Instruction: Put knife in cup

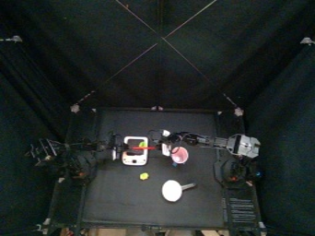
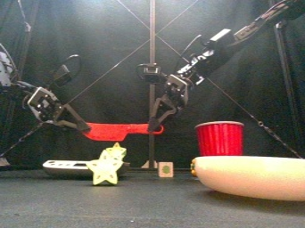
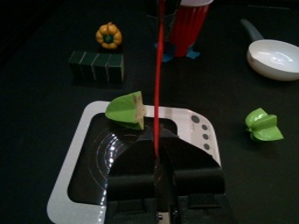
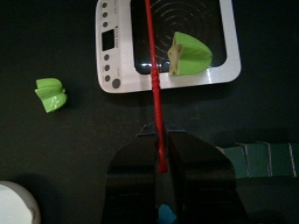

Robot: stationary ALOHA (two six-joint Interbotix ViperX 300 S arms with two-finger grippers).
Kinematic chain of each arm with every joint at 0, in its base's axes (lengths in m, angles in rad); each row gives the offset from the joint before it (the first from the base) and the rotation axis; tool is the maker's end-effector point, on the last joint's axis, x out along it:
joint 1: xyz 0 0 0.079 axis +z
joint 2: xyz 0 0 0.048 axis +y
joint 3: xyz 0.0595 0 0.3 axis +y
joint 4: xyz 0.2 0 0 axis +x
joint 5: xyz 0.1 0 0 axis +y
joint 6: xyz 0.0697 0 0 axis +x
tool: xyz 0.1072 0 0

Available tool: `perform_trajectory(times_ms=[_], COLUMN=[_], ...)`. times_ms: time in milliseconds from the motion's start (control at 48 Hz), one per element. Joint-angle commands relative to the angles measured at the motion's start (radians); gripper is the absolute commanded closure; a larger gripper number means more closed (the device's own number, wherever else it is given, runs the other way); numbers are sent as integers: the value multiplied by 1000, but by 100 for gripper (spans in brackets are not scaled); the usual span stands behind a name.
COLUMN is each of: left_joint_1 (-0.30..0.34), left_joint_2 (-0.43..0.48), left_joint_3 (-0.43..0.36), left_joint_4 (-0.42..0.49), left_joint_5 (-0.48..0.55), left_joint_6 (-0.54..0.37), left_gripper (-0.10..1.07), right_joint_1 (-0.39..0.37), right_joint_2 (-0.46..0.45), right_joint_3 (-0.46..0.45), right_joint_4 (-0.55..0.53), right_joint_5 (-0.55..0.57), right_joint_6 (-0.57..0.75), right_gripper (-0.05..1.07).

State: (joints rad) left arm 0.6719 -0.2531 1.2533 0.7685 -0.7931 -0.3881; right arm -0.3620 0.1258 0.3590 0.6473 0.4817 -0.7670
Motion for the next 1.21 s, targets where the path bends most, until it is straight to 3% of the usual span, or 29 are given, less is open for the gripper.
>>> perform_trajectory(times_ms=[0, 250, 750, 1000, 1188], left_joint_1=[0, -8, -43, -74, -78], left_joint_2=[-11, -9, -52, -94, -114], left_joint_3=[-14, -25, -43, -37, -37], left_joint_4=[-11, -32, -95, -100, -115], left_joint_5=[-6, -5, -6, -6, -6], left_joint_6=[0, -2, 0, 6, 6], left_gripper=[68, 62, 22, 19, 19], right_joint_1=[14, 15, 15, 15, 15], right_joint_2=[-43, -58, -173, -270, -353], right_joint_3=[-12, -11, 78, 153, 175], right_joint_4=[11, 14, 44, 48, 81], right_joint_5=[-3, -3, -3, 14, 92], right_joint_6=[3, 2, 3, 8, 11], right_gripper=[69, 69, 69, 69, 69])
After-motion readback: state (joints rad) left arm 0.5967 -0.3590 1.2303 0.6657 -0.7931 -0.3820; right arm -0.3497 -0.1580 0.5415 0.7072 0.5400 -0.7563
